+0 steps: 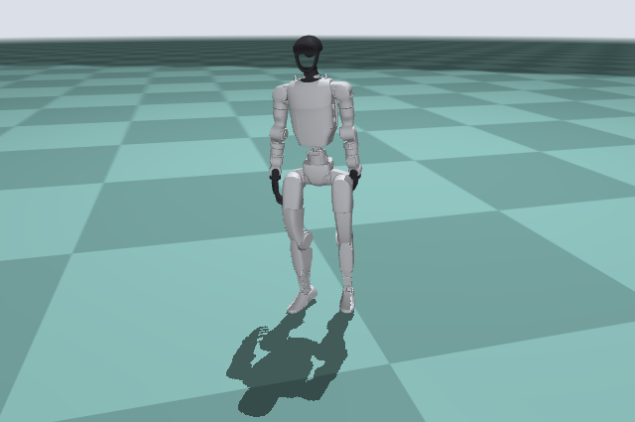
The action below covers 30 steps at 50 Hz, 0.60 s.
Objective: In place motions
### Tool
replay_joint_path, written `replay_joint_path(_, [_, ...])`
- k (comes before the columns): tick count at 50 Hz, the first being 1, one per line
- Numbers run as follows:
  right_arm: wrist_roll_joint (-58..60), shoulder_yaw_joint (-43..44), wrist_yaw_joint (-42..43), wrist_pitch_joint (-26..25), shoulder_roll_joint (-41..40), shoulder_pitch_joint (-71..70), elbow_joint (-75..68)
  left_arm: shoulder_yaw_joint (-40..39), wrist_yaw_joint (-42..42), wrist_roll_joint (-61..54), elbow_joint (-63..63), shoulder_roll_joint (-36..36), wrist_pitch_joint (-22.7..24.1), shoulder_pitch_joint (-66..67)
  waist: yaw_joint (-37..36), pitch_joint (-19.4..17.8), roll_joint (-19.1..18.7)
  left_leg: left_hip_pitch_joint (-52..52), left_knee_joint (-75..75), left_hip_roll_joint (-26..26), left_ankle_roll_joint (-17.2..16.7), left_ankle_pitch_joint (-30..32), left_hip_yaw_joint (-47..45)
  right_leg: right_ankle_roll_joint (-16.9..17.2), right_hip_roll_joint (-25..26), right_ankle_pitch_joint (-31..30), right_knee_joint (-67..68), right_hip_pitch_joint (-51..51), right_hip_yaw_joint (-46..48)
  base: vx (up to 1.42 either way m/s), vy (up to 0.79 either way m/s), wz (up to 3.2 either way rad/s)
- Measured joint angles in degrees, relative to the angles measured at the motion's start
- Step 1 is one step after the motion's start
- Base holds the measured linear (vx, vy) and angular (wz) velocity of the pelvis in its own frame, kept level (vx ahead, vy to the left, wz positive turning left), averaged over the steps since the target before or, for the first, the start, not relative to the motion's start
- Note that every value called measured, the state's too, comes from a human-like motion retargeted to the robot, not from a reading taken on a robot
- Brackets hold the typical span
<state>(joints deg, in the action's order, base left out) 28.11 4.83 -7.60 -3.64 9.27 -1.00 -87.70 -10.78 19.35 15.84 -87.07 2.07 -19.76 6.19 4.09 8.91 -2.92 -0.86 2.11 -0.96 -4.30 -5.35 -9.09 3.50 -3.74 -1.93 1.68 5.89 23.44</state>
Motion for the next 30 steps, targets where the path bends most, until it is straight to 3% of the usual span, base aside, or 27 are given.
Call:
replay_joint_path(15, [1.90, -1.20, -1.39, 0.45, -0.44, 0.78, 1.30, 0.15, -1.16, -0.96, -0.86, -0.14, 0.27, -0.63, -3.92, -0.75, 1.46, -0.93, -0.25, 1.59, -0.08, 1.47, 2.42, -0.02, -1.43, 0.34, -0.32, -1.26, 2.53, -0.16, 0.11, 0.20])
replay_joint_path(30, [2.99, -0.39, -1.82, 0.37, -0.28, 0.90, 1.20, 0.53, -1.64, -1.68, -2.02, -0.24, 0.30, -1.07, -3.01, -0.65, 2.08, -0.87, -0.21, 1.73, -0.13, 2.07, 3.14, -0.13, -1.35, 0.06, -0.74, -1.84, 3.40, 0.07, -0.07, 0.04])
